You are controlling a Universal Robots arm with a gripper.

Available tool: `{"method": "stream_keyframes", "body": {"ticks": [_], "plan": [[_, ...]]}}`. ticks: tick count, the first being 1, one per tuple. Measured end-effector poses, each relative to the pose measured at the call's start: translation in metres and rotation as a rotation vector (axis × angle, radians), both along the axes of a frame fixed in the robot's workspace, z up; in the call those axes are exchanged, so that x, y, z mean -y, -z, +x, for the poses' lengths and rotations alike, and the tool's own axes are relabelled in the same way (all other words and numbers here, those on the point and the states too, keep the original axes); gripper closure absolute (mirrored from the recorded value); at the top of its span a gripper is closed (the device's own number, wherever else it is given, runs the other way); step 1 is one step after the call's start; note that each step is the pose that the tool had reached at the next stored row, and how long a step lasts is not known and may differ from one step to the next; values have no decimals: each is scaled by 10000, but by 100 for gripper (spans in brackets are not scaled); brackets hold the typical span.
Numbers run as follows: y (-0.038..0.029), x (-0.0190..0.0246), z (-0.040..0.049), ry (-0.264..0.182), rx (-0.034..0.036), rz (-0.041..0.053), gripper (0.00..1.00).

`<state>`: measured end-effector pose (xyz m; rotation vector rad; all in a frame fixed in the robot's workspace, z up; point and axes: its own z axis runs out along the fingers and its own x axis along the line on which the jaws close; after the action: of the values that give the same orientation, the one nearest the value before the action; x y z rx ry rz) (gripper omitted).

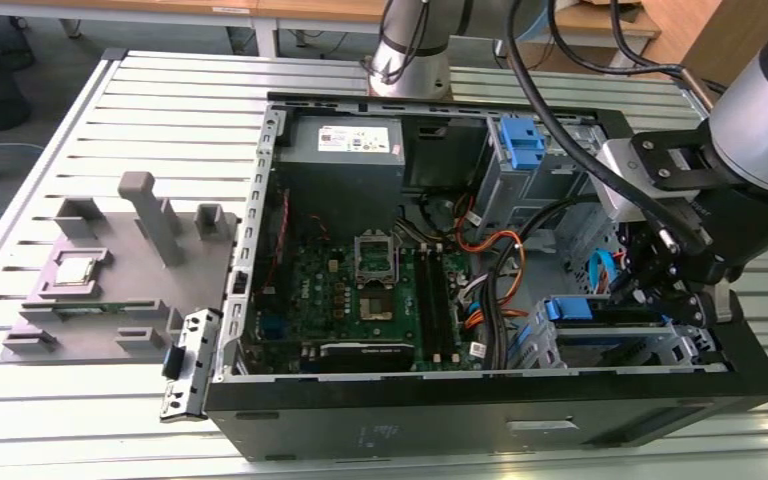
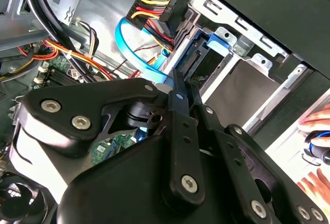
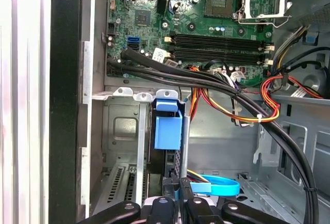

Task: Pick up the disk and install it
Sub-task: 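Insert the first disk wire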

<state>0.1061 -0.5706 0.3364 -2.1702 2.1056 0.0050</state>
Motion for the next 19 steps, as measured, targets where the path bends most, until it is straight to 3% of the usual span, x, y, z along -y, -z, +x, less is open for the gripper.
{"method": "stream_keyframes", "body": {"ticks": [19], "plan": [[2,15,-4,0,11,27,84]]}}
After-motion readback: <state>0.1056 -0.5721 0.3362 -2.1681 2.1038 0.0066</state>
